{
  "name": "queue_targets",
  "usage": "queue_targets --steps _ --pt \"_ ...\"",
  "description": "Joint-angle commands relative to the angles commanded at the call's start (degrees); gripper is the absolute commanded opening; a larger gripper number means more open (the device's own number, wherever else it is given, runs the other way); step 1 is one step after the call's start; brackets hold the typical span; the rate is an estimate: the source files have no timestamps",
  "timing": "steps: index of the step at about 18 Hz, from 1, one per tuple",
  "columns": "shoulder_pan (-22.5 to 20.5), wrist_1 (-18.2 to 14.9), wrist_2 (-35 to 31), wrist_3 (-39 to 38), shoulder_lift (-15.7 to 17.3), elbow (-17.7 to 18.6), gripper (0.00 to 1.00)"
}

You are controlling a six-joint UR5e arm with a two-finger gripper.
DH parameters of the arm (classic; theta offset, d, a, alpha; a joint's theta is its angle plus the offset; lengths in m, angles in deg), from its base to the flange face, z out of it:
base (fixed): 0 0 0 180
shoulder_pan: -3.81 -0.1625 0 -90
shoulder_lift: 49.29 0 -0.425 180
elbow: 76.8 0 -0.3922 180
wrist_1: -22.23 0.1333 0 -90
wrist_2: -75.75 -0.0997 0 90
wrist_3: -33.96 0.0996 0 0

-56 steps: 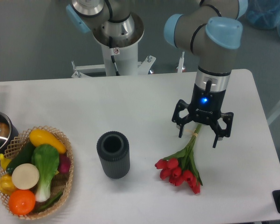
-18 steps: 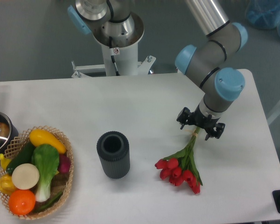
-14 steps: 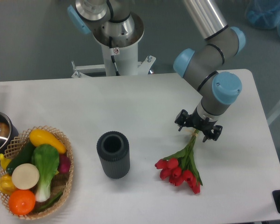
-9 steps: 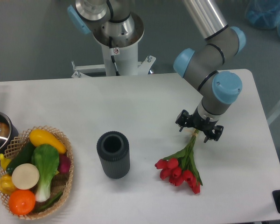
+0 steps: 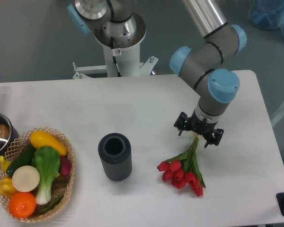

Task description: Pick up the flowers from the table

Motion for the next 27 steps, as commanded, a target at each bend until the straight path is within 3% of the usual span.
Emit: queue_targets --steps 8,19,27 --pt "1.1 0.1 0.2 -0.1 0.4 2.9 1.0" --pt "6.3 0.3 -0.3 0.0 2.3 4.2 1.0" --pt "4.9 0.5 -0.1 0.3 0.5 3.7 1.0"
